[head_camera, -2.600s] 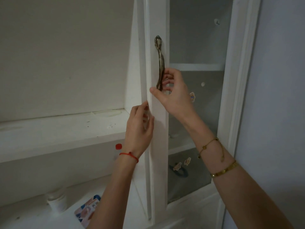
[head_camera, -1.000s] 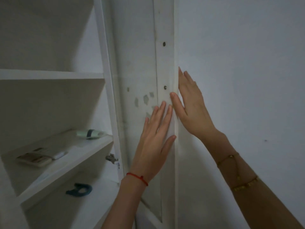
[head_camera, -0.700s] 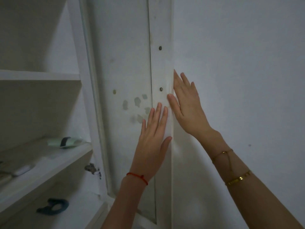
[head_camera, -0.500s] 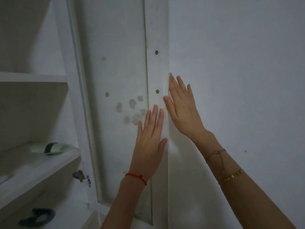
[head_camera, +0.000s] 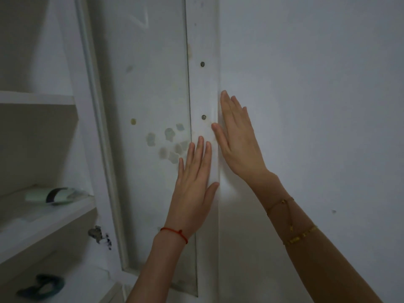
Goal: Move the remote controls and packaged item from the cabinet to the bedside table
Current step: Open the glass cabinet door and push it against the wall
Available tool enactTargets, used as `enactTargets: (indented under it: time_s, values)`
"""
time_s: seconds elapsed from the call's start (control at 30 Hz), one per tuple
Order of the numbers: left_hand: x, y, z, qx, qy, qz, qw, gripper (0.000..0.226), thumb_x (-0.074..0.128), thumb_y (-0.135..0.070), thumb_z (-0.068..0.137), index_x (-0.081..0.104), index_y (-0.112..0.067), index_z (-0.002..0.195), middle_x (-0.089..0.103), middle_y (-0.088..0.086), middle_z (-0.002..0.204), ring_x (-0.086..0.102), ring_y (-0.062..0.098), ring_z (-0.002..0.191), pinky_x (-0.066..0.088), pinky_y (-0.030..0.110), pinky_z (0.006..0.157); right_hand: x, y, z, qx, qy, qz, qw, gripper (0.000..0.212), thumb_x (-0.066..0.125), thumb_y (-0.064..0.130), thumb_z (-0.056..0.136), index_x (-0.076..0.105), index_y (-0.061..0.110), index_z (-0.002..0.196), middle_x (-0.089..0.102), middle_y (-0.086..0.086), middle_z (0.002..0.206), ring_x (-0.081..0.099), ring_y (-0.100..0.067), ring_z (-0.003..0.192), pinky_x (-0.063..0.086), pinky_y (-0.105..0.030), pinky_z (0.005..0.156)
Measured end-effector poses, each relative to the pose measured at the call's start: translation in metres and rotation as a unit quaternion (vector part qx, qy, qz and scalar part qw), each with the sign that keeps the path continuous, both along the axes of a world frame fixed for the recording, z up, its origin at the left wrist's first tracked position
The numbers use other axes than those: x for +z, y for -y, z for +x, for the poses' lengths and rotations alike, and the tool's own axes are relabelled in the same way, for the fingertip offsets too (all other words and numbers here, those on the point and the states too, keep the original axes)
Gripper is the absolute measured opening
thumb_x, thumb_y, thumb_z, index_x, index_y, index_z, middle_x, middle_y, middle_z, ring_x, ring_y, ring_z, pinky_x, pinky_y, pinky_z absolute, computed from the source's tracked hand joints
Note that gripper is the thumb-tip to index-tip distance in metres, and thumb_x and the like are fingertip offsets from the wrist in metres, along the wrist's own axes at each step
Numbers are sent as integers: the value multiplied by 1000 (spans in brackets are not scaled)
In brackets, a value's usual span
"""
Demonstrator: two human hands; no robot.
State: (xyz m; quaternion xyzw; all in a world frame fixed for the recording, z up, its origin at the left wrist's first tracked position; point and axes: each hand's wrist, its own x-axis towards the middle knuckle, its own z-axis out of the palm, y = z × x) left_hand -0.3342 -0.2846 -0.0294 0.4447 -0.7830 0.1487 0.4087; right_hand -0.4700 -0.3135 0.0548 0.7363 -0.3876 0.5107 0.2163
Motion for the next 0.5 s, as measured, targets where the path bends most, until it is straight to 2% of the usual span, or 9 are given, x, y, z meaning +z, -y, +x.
enactTargets:
  time_s: [0.13,0.27,0.37,0.5]
  values:
    - [-1,-8,5,3,-12,5,1000,75,41,-26,102,-14,-19,153,-26,-10,160,-23,4,147,-6,34,123,0,-9,6,-4,28,-65,997,57,40,23,103,18,3,152,23,-11,160,22,-21,148,14,-31,122]
    - [-2,-22,15,16,-37,1,999,72,41,-26,103,-7,-16,155,-16,-5,163,-18,5,149,-1,38,124,0,-17,14,21,-3,-91,996,55,42,19,102,22,1,151,25,-11,159,20,-23,148,20,-41,121]
    - [-2,-34,25,26,-56,-12,998,71,44,-24,103,-2,-14,155,-10,-3,165,-12,8,150,6,45,124,-4,-26,24,44,-34,-107,993,53,41,21,103,26,1,150,28,-11,158,20,-23,149,20,-42,121]
    - [-4,-56,44,62,-86,-21,994,71,47,-24,101,3,-16,156,-2,-5,165,-4,6,151,14,45,123,-13,-34,46,134,-33,-94,986,47,44,21,102,39,2,145,42,-10,150,28,-22,146,23,-41,120]
